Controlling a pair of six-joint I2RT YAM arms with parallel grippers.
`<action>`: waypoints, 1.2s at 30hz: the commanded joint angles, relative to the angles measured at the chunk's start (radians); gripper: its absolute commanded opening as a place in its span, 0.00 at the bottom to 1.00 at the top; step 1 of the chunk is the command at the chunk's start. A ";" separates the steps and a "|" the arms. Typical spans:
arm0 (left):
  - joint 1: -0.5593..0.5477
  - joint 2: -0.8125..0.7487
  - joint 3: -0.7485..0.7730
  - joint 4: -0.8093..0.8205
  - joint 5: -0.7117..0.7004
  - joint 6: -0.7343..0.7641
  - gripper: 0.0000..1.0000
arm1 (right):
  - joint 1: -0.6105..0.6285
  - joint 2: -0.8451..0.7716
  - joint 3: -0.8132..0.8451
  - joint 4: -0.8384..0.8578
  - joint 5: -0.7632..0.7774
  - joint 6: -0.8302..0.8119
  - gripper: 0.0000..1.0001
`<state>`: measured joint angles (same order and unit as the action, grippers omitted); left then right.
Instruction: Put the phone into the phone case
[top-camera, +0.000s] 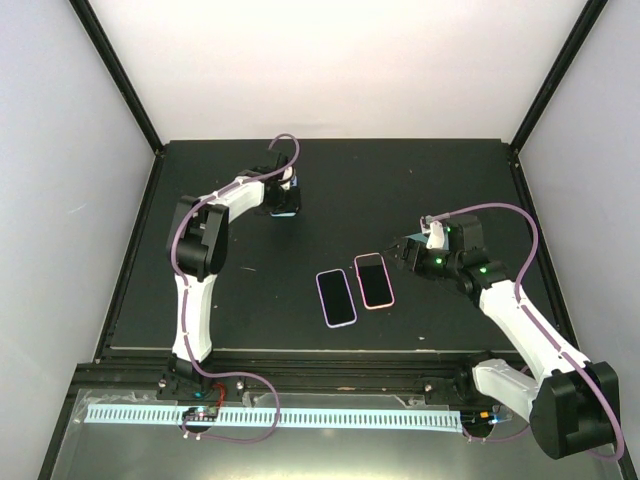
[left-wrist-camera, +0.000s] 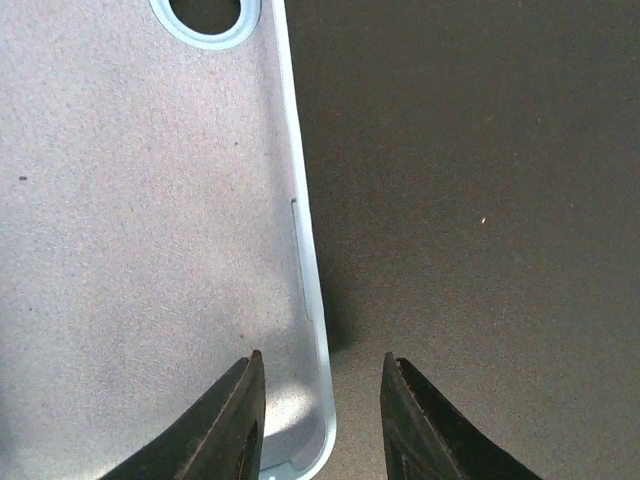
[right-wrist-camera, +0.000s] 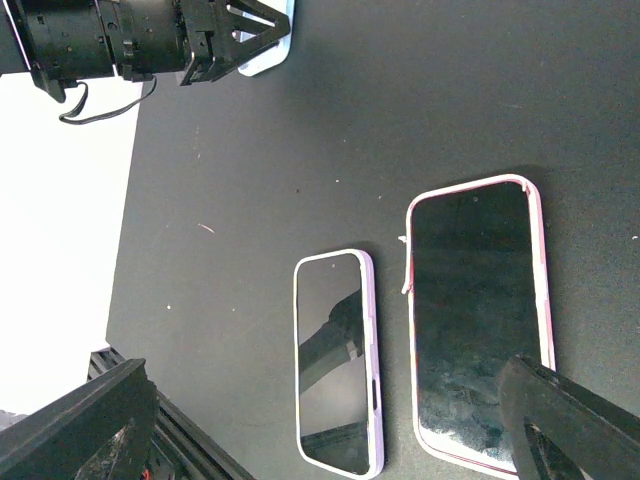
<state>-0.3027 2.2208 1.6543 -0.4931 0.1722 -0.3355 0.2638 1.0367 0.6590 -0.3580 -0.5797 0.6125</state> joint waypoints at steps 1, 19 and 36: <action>-0.013 0.025 0.043 -0.004 -0.009 0.002 0.33 | 0.003 -0.018 -0.004 0.025 -0.013 0.010 0.93; -0.050 -0.150 -0.028 -0.139 -0.077 -0.048 0.02 | 0.003 -0.095 0.021 -0.055 0.073 -0.002 0.99; -0.214 -0.645 -0.665 -0.006 -0.056 -0.242 0.02 | 0.003 -0.088 0.056 -0.241 0.455 0.183 1.00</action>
<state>-0.4786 1.6585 1.0355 -0.5507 0.1188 -0.5163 0.2638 0.9203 0.6682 -0.5179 -0.2848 0.7158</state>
